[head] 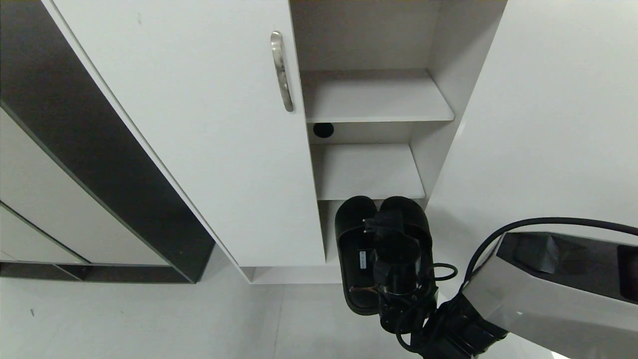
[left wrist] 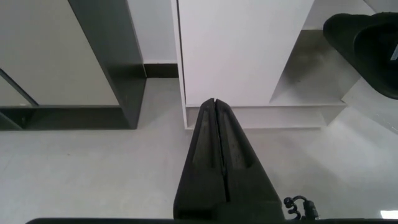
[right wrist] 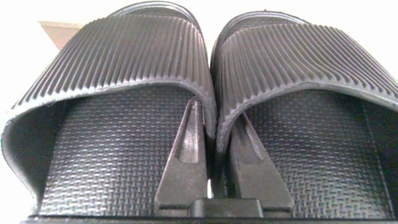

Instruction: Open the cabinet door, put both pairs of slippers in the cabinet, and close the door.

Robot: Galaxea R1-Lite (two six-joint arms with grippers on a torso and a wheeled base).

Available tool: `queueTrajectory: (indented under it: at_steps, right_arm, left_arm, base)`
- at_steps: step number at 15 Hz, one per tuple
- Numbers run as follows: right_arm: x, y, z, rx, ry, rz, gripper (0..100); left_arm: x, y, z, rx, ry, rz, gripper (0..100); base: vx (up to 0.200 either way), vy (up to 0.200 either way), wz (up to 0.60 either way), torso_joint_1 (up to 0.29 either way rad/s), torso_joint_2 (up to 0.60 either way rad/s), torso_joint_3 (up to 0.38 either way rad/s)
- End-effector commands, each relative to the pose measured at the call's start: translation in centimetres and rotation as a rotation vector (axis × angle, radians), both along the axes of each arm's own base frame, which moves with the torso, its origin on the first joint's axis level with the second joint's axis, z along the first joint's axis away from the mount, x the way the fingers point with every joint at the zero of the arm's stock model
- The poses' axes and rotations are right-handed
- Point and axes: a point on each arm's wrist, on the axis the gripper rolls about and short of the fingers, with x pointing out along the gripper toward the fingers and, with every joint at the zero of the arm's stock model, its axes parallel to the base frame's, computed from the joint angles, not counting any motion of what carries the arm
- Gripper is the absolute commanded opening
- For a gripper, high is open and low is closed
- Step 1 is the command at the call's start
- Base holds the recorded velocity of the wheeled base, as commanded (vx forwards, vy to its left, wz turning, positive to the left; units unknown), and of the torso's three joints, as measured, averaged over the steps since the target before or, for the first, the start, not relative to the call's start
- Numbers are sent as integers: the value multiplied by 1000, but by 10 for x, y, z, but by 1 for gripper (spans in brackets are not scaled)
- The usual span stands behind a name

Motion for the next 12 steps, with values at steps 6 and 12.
queueTrajectory:
  at_steps: [6,12]
  right_arm:
    - [2,-1,3,5,-9,-5,0]
    - [6,0,-3,13,-12,-5,0]
  left_arm:
    - [0,0,0,0,1,-2,0]
    - [0,0,0,0,1,1,0]
  base:
    - [200,0,0,2,0,1]
    - [100,0,0,4,2,0]
